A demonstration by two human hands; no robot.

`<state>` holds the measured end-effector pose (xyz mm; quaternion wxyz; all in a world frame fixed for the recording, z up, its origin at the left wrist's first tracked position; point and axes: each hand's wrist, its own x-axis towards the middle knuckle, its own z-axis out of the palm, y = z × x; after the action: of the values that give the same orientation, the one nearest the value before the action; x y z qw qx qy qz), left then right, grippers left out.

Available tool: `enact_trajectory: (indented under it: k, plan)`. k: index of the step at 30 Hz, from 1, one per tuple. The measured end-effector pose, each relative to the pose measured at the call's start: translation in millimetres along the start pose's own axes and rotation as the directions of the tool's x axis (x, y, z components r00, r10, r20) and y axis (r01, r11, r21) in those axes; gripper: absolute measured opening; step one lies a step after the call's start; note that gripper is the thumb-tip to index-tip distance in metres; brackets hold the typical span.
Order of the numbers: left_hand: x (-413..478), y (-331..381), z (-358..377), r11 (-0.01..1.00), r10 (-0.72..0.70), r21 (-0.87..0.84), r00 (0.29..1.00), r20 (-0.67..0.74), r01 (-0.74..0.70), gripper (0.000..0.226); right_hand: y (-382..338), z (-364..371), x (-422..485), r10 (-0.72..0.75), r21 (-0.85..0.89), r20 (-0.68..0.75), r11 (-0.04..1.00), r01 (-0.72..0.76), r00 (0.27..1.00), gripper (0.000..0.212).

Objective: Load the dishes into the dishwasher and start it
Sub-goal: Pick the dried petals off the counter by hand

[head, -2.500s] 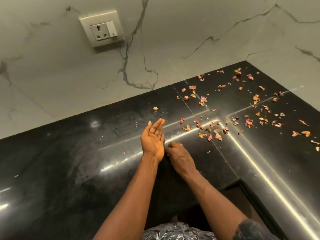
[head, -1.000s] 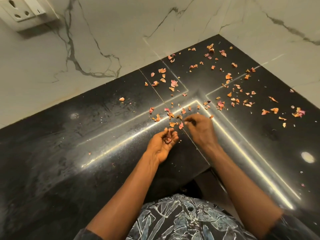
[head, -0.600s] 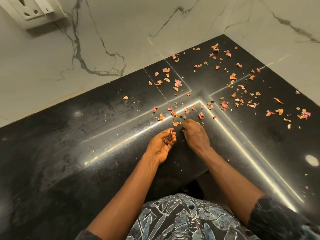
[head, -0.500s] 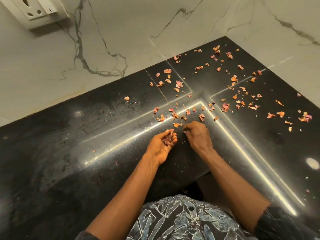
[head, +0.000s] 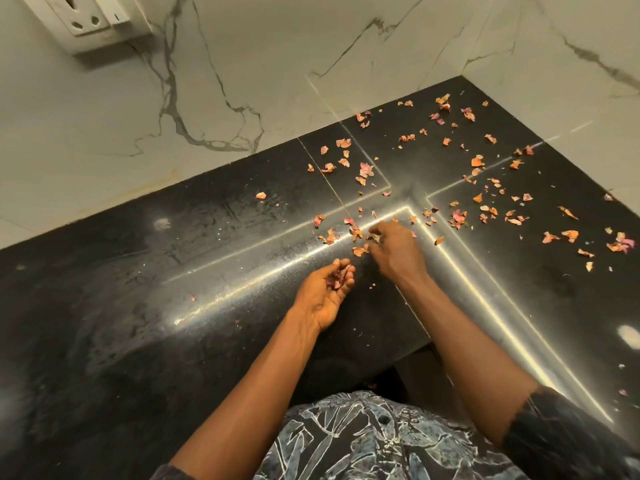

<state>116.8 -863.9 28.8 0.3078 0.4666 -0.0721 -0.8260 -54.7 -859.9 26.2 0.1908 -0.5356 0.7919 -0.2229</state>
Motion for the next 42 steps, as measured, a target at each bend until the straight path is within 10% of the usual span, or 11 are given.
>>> enact_trajectory:
  k: [9,25,30,42]
  plan:
    - [1,2,-9,0.997,0.080,0.027,0.996,-0.025,-0.079,0.009,-6,30,-23,-0.191,-0.204,0.085,0.957,0.205,0.978,0.013]
    - [7,-6,9,0.997,-0.034,-0.075,0.999,0.024,0.036,0.027,-15,-27,-35,-0.114,0.195,0.010,0.975,0.110,0.993,0.018]
    - [3,-7,5,0.997,-0.053,-0.050,0.999,0.003,0.053,0.028,47,-27,8,0.116,-0.105,-0.032,0.987,-0.119,0.993,0.033]
    - [7,0,-5,0.994,-0.005,-0.107,0.999,-0.032,0.002,0.028,8,21,-33,-0.187,-0.250,0.114,0.945,0.210,0.976,0.019]
